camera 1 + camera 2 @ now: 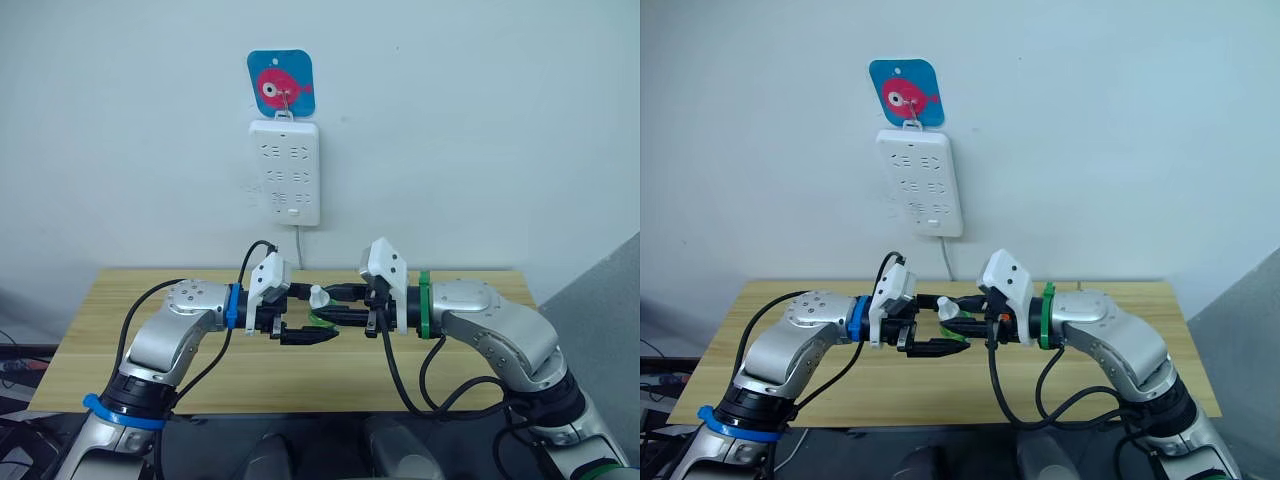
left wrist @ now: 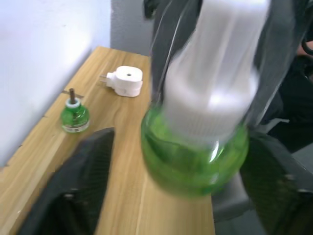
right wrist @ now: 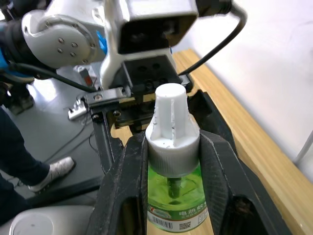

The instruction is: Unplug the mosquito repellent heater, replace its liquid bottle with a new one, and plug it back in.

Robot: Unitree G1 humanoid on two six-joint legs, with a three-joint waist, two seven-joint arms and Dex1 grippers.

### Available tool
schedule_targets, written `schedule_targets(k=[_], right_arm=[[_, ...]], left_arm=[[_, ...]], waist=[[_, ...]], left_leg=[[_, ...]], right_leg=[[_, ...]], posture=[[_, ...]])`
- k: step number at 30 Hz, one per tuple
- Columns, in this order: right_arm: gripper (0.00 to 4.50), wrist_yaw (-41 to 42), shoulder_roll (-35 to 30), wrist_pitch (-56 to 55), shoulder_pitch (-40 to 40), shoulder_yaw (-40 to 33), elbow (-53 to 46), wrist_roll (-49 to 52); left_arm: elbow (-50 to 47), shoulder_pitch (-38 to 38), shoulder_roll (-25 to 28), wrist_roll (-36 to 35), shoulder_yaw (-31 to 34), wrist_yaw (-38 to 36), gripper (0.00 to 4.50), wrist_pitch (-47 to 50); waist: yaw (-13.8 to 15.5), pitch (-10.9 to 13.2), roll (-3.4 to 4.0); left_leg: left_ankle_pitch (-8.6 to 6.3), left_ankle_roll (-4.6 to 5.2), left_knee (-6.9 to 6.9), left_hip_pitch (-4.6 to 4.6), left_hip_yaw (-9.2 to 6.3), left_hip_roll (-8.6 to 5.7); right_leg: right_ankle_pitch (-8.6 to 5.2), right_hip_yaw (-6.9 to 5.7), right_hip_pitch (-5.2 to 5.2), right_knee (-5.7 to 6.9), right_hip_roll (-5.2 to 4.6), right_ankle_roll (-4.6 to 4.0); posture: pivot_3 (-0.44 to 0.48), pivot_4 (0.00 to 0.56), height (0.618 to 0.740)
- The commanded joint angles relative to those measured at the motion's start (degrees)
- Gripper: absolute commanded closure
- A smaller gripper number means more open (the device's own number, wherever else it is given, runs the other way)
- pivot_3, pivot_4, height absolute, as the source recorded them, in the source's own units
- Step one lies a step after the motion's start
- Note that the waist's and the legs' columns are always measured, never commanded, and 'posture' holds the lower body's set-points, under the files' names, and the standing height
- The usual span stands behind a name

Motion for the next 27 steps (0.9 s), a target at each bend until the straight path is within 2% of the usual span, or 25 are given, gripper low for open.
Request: schedule_targets(k=[1, 9, 18, 21, 25, 27], right_arm=[[3.39, 0.71, 0.28, -0.51, -0.59, -3.82, -1.2, 3.48], [3.39, 0.18, 0.09, 0.89, -0.53, -5.7, -2.07, 7.33], [3.39, -0.68, 0.1, 1.03, -0.43, -5.37, -2.56, 8.32], [3.39, -0.87, 0.12, 1.22, -0.38, -5.57, -2.78, 8.93], [3.39, -0.72, -0.14, 1.74, -0.43, -6.07, -2.92, 10.4], [3.4, -0.51, -0.56, 2.11, -0.53, -5.99, -3.14, 11.12]], left_arm=[[-1.58, -1.39, 0.18, -4.31, 1.67, -0.98, 0.0, 3.73], [-4.48, -4.46, -1.76, -10.01, 2.45, 2.64, 0.0, 12.64], [-6.42, -4.76, -1.99, -11.76, 1.98, 3.6, 0.0, 14.58], [-6.79, -4.44, -1.74, -11.75, 1.74, 3.51, 0.6, 14.84], [-6.92, -4.09, -1.63, -10.99, 1.52, 3.59, 1.71, 14.13], [-7.04, -4.01, -1.85, -10.83, 1.52, 3.92, 2.12, 13.91]], waist=[[-0.15, -0.19, 0.03], [-0.72, -0.61, 0.06], [-0.8, -0.73, 0.1], [-0.79, -0.73, 0.1], [-0.78, -0.73, 0.1], [-0.76, -0.73, 0.1]], left_leg=[[0.0, 0.0, 0.0, 0.0, 0.0, 0.0], [0.0, 0.01, 0.02, 0.02, -0.11, 0.0], [0.01, 0.01, 0.03, 0.05, -0.15, 0.0], [0.01, 0.01, 0.04, 0.06, -0.15, 0.0], [0.01, 0.01, 0.04, 0.06, -0.15, 0.01], [0.01, 0.01, 0.04, 0.06, -0.15, 0.01]], right_leg=[[0.0, 0.0, 0.01, 0.0, 0.0, 0.0], [0.0, -0.07, 0.07, 0.03, 0.03, 0.01], [0.0, -0.09, 0.1, 0.05, 0.06, 0.01], [0.0, -0.08, 0.12, 0.05, 0.06, 0.01], [0.0, -0.09, 0.12, 0.05, 0.06, 0.0], [0.0, -0.08, 0.13, 0.04, 0.06, 0.0]], posture=[[-0.233, 0.062, 0.733], [-0.235, 0.062, 0.733], [-0.234, 0.067, 0.733], [-0.232, 0.07, 0.733], [-0.23, 0.073, 0.733], [-0.23, 0.075, 0.733]])
